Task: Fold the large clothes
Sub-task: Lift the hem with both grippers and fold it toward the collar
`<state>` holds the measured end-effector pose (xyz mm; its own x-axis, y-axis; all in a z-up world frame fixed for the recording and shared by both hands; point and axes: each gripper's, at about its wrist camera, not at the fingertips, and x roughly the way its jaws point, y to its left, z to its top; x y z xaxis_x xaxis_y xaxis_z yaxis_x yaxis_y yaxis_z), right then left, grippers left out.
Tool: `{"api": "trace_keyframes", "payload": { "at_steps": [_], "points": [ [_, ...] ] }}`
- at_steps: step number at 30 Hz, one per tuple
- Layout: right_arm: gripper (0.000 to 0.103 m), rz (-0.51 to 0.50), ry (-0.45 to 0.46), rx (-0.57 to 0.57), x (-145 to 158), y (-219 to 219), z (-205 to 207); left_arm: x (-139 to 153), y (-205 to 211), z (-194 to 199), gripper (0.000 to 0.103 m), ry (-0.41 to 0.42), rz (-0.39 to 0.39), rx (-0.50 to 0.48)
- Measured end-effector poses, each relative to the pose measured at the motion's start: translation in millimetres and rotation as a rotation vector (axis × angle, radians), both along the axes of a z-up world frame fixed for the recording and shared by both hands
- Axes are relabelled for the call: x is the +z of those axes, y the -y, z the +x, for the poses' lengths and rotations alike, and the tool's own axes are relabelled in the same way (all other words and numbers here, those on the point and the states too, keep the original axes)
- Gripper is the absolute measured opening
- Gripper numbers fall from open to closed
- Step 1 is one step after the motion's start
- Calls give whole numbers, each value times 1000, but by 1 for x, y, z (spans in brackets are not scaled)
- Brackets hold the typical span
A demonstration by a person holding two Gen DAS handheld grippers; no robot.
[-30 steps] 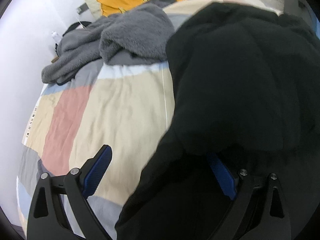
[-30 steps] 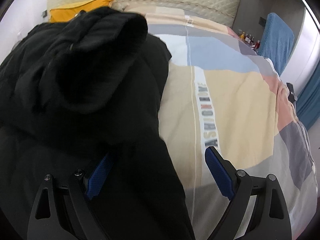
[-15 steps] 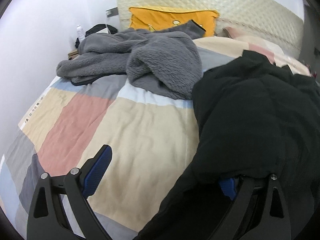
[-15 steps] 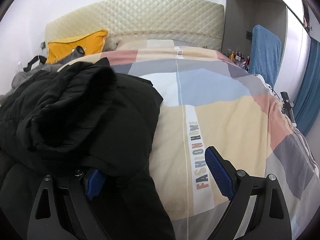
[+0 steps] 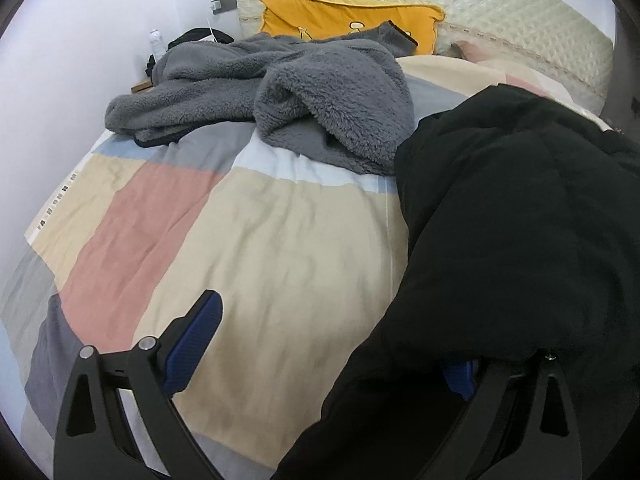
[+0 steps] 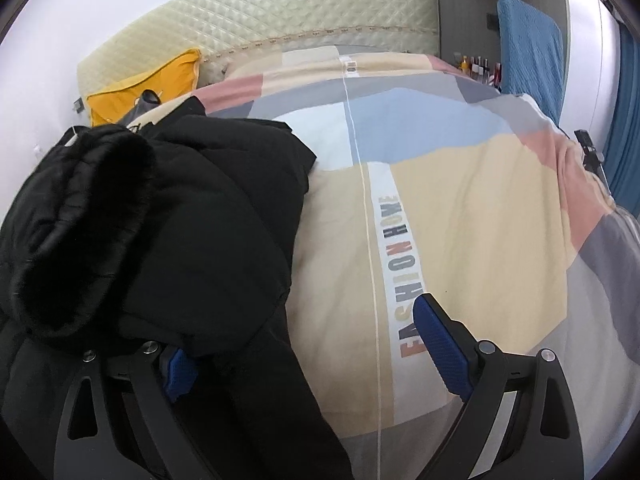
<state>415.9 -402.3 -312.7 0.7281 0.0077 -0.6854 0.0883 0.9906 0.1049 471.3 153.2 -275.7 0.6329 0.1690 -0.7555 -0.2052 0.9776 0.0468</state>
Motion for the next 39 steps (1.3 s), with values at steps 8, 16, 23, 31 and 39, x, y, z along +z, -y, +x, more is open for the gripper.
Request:
{"api": "trace_keyframes", "payload": {
  "at_steps": [8,16,23,31,39],
  "points": [
    [94,10,40,79,36,-19,-43,50,20,-53,97,100,-19,-23],
    [95,159,166,82,110,-25,-116,117,34,-130,97,237,-86,-117],
    [95,201,178,178,173,-9,-192,211,-38,-218,97,345,-106,-130],
    [95,281,54,218,190,34,-259,256,-135,-287,97,251,-241,-128],
    [92,400,-93,228,148,51,-285,189,-163,-314,97,9,-513,-154]
  ]
}}
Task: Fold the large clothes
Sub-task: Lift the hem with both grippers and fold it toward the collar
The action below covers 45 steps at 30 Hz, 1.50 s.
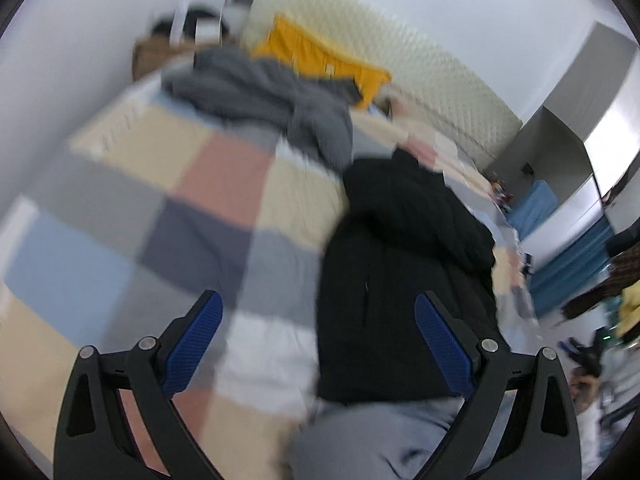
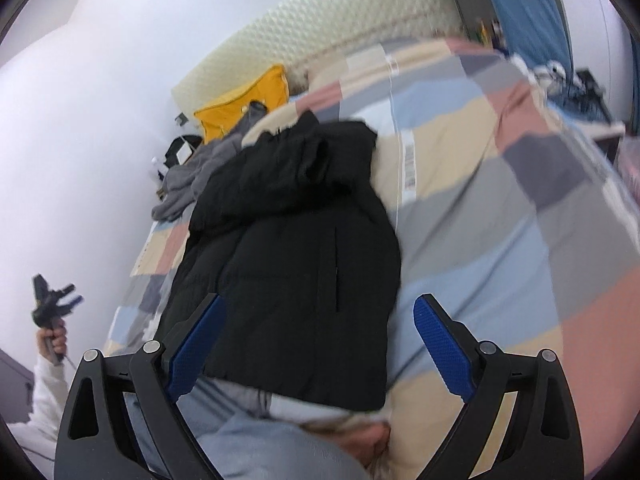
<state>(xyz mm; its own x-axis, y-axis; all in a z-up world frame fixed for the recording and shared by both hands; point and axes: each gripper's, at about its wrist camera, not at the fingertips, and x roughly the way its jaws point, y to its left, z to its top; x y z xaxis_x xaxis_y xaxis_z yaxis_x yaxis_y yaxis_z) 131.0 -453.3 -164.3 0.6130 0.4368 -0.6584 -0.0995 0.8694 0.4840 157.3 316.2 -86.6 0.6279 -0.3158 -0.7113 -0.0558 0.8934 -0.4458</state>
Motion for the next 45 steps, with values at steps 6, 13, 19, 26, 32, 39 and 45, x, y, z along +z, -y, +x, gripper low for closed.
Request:
{"api": "trace_keyframes", "payload": {
  "at_steps": [6,13,19,26,32,39,45],
  "points": [
    [86,55,-102,54,-38,-2,-4,-85,18,8,97,-180,-165,-86],
    [86,102,-242,163,-84,-8,8,-157,44,18,96,-325,-345,-247],
    [87,111,-367,198,-118,-9,30,-187,60,41,96,-403,-445,-320],
    [91,152,-449,208,-150,-5,49,-218,70,61,96,-511,-464,-351],
    [92,236,-464,211,-166,11,57,-220,102,68,96,-550,-405,-503],
    [102,159,-522,283,-178,-4,70,-210,135,87,96,-614,-338,-636],
    [102,143,-457,369,-157,-16,71,-184,146,93,96,-506,-434,-687]
  ]
}}
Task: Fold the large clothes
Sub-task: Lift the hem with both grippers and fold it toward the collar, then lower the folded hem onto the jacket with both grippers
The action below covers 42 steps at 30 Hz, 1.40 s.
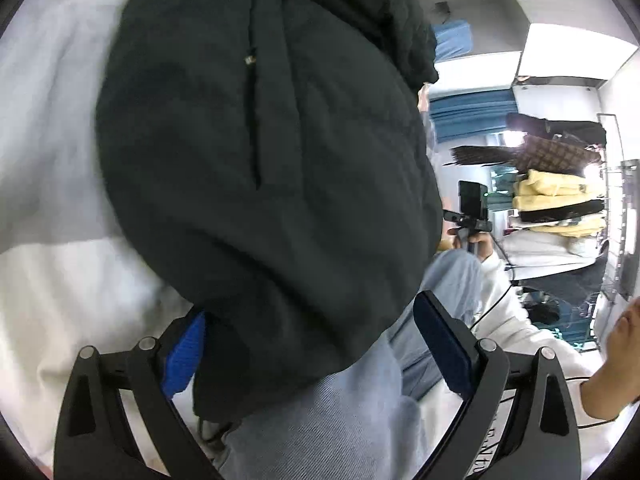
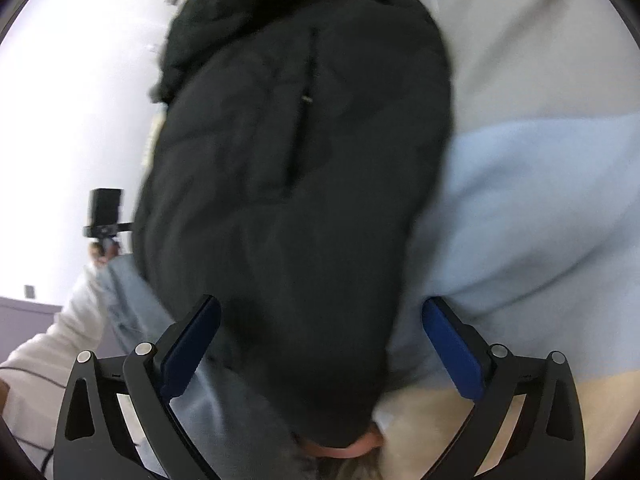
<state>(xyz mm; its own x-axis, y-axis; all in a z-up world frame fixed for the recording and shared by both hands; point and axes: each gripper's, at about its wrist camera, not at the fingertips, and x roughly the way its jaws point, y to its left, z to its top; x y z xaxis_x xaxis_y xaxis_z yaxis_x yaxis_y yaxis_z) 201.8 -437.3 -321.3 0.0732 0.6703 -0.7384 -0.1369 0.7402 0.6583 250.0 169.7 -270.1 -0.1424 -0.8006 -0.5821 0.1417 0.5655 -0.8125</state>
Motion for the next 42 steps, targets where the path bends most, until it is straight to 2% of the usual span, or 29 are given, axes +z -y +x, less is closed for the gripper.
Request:
{"api": "trace_keyframes", "payload": {
  "at_steps": [3,5,6,7,9,11,13,16,18,20,23,24,25,27,28,32,36,39,42],
  "points": [
    [102,69,33,14,5,-3,1,-17,1,3,96,-65,47,19],
    [102,91,25,33,1,-8,4,-21,-5,7,96,-79,95,48],
    [102,85,13,45,-2,-11,4,-21,-6,10,96,-67,165,72],
    [102,79,-3,64,-6,-14,3,-25,-2,14,96,-66,193,80],
    [102,80,-15,116,-9,-26,4,-25,6,17,96,-75,213,60],
    [102,75,9,143,0,-32,8,-16,15,19,95,-46,221,26],
    [102,113,48,159,16,-36,10,-1,36,21,93,-8,208,2],
    [102,109,59,186,23,-45,13,6,45,23,88,-9,182,14],
    [100,86,5,208,13,-50,16,4,50,23,82,-19,221,22],
    [97,67,-53,203,0,-48,16,-6,44,28,70,-62,285,52],
    [75,30,-61,201,-3,-50,12,-13,34,30,56,-98,299,112],
    [61,7,-39,203,3,-51,10,-9,34,28,52,-86,304,135],
    [43,-26,-13,178,11,-49,10,-5,29,27,45,-78,293,162],
    [22,-46,27,127,27,-47,11,1,21,20,29,-68,262,240],
    [16,-47,62,108,38,-45,10,9,18,17,20,-54,238,284],
    [10,-78,234,44,99,-48,3,50,18,9,11,33,190,375],
    [7,-83,355,-31,147,-46,-6,87,-1,3,7,123,147,458],
    [6,-64,425,-98,177,-35,-22,103,-28,-7,6,142,117,524],
    [6,-47,469,-145,192,-27,-42,116,-44,-23,3,153,77,570]
  ]
}}
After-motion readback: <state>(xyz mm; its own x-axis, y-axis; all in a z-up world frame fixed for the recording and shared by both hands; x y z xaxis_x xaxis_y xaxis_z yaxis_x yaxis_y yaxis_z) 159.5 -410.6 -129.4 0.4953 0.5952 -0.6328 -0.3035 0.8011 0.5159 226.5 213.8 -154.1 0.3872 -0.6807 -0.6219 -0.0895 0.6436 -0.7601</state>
